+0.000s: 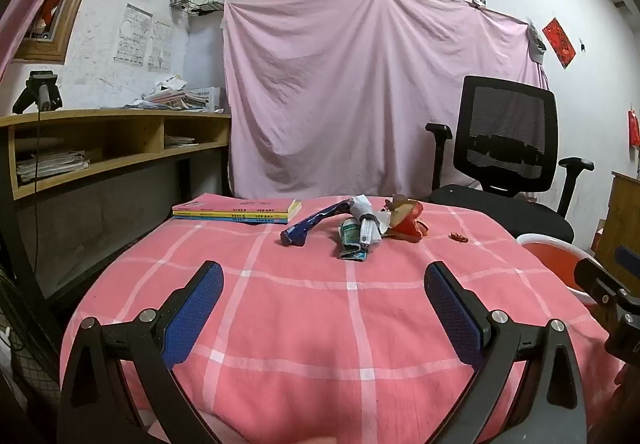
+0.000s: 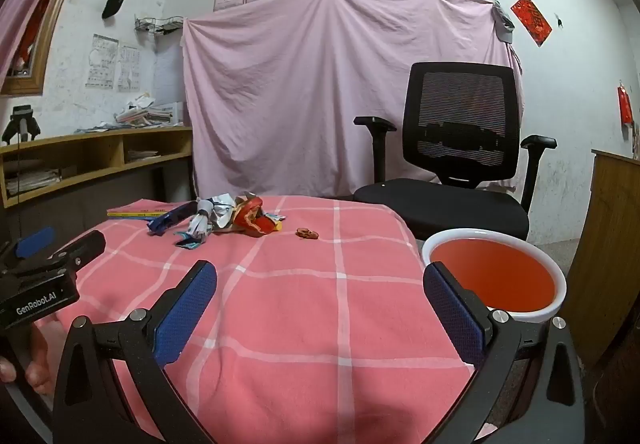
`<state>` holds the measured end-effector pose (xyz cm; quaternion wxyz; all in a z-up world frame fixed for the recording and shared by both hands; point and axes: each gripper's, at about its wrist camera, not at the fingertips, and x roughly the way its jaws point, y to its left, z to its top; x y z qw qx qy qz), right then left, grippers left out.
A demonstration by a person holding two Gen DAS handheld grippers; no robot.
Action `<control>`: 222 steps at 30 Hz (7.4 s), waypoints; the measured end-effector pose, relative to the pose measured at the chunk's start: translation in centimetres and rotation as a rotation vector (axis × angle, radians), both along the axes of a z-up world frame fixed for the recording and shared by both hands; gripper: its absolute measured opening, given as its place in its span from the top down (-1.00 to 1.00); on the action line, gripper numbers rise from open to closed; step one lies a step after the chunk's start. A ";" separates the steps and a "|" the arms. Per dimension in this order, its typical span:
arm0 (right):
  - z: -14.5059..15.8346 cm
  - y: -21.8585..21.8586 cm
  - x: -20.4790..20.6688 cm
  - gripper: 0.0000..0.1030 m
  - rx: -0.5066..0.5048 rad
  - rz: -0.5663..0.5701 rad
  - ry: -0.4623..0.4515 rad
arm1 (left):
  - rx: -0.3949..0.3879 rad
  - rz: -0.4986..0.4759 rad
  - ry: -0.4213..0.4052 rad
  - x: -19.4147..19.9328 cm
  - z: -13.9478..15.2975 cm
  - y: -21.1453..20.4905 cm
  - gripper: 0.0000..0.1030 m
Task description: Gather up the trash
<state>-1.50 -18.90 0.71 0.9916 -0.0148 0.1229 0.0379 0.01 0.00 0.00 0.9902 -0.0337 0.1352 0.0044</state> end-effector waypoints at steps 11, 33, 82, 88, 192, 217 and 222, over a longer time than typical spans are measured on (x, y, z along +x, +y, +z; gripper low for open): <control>0.0 0.1 0.0 -1.00 -0.008 0.000 0.001 | -0.002 -0.006 -0.012 -0.7 0.4 -0.1 -0.91; -0.1 -0.1 0.1 -1.00 -0.001 0.001 0.004 | -0.004 -0.017 -0.013 0.0 -0.2 -0.3 -0.91; -0.4 -0.3 0.0 -1.00 0.007 -0.003 0.006 | 0.002 -0.018 -0.019 -0.1 -0.4 -1.2 -0.91; -0.4 -0.2 0.0 -1.00 0.009 -0.003 0.006 | 0.002 -0.018 -0.021 -0.1 -0.4 -1.1 -0.91; 4.0 -6.1 11.7 0.46 0.050 0.092 -0.206 | 0.004 -0.451 -0.056 15.3 5.3 -11.1 0.64; -0.5 -21.3 13.1 0.44 0.326 -0.387 0.043 | 0.018 -0.861 0.348 25.4 3.9 -33.0 0.62; -1.0 -22.4 13.3 0.15 0.372 -0.403 0.073 | 0.024 -0.862 0.405 25.9 3.3 -33.8 0.25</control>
